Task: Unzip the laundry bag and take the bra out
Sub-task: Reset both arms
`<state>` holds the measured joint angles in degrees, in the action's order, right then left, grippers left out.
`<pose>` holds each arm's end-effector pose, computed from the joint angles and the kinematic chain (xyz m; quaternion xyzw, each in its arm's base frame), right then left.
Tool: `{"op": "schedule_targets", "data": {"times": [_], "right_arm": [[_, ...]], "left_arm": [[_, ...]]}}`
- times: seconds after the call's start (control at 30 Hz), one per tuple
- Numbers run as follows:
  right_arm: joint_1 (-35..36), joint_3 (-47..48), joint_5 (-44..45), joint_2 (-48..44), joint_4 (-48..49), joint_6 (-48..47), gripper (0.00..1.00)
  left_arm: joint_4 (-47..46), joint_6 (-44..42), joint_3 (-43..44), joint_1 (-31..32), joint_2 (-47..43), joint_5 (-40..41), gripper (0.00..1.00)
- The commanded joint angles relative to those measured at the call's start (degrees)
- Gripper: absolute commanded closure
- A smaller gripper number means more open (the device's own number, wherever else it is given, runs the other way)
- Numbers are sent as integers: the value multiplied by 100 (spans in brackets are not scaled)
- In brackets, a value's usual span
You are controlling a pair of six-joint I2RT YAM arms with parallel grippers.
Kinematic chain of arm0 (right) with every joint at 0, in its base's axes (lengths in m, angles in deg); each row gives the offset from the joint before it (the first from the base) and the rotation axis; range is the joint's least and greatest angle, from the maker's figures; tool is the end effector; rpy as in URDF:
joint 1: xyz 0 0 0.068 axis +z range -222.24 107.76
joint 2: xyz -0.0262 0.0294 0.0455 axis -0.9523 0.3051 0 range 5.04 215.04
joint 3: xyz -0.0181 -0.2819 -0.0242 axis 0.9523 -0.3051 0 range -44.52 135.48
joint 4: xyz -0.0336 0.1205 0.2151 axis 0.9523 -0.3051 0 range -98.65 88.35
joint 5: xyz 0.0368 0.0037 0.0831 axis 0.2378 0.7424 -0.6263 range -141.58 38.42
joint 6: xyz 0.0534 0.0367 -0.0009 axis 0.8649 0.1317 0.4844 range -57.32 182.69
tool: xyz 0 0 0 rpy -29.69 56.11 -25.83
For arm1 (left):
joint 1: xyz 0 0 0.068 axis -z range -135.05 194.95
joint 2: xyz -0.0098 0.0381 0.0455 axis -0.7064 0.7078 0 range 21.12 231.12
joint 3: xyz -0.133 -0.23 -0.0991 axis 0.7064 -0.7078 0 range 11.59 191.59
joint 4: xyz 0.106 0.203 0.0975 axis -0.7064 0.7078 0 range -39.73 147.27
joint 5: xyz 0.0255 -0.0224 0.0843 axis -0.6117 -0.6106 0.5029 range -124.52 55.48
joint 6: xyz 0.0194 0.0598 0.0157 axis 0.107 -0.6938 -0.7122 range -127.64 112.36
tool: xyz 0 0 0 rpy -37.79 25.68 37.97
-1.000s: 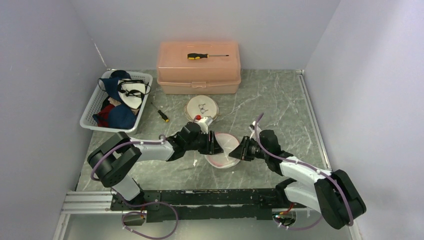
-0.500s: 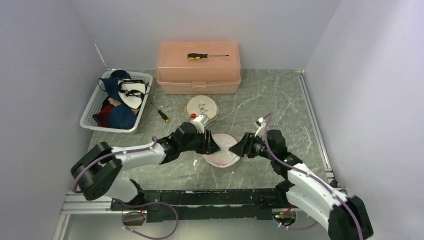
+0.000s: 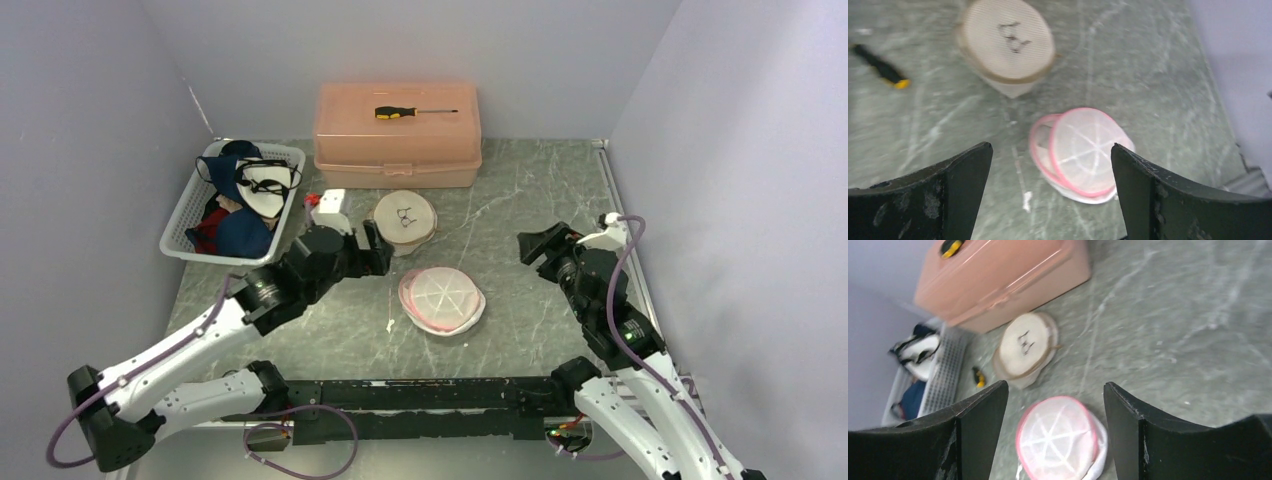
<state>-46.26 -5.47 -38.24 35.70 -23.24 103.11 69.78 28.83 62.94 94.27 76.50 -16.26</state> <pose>0.1163 0.0436 0.3188 0.1695 0.7631 0.2617 0.5661 0.1494 -0.1496 0.3347 0.0061 0.8304 -0.2711 0.4868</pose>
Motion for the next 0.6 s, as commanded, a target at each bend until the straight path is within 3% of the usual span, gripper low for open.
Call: {"op": "schedule_targets", "data": {"times": [0.0,0.23,0.57], "right_arm": [[108,549,1875,12,-981,487,26],[399,703,2305,399,-927,333,27],[535,796,2303,1025,-692,207,27]], "left_arm": [[1607,46,338,4,-533,1683,6],[2475,620,274,4,-1489,2922,6],[3024,604,203,3,-1735,3152,6]]}}
